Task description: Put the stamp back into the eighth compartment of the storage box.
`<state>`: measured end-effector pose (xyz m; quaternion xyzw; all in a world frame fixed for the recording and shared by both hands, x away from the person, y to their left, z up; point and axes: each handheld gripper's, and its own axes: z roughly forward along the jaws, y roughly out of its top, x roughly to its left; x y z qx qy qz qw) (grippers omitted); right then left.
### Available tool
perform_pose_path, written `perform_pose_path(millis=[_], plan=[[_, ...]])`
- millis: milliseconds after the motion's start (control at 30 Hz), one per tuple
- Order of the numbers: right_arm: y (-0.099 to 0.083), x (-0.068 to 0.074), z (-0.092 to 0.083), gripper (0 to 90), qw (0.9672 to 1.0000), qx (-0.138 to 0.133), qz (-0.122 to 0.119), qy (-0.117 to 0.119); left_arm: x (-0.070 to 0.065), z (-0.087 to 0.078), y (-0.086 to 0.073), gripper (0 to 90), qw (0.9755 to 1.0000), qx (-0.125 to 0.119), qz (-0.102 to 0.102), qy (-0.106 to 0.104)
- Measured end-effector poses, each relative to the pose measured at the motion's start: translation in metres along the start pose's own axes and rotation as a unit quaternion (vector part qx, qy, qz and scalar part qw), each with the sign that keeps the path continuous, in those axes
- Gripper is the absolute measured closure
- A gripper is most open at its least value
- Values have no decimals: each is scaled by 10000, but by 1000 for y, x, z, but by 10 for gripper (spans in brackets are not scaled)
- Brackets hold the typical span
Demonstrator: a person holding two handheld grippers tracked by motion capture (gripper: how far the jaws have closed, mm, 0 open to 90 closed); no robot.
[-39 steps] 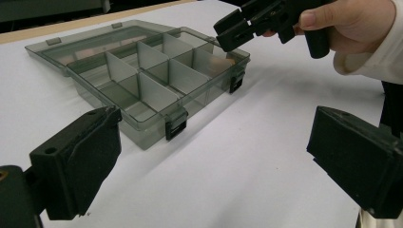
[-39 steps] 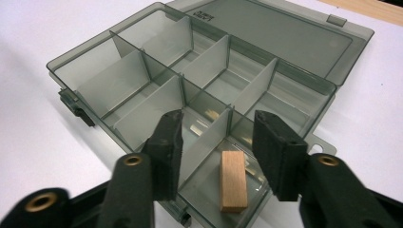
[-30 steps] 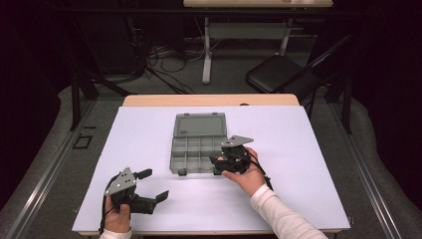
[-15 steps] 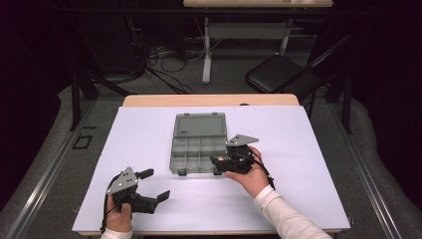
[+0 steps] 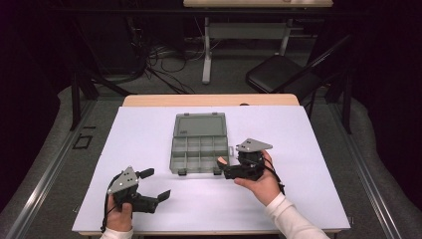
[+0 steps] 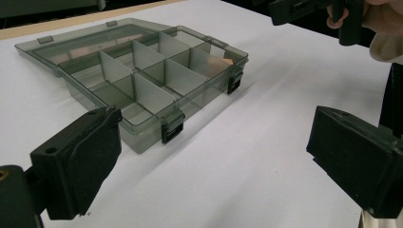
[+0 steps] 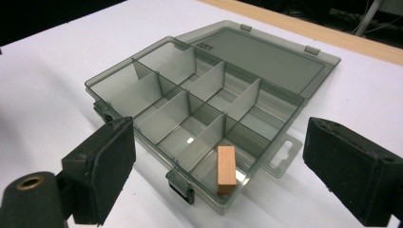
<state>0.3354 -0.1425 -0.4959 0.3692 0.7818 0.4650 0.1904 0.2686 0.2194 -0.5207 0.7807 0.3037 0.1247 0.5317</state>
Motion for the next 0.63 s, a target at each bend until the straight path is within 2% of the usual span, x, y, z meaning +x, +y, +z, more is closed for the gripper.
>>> perform_pose_path(millis=[133, 200, 433, 633], plan=[[-3, -1, -9, 102, 10000, -36, 23, 4, 0, 0, 0, 38, 10000, 10, 13, -4], [-6, -1, -14, 102, 10000, -85, -8, -45, 1, 0, 0, 38, 10000, -3, 10, 6], [-22, -4, -38, 102, 9990, -363, 107, -226, 2, 0, 0, 38, 10000, 21, -2, 26], [-34, -6, -49, 102, 9982, -476, 153, -346, 3, 0, 0, 38, 10000, -2, -12, 25]])
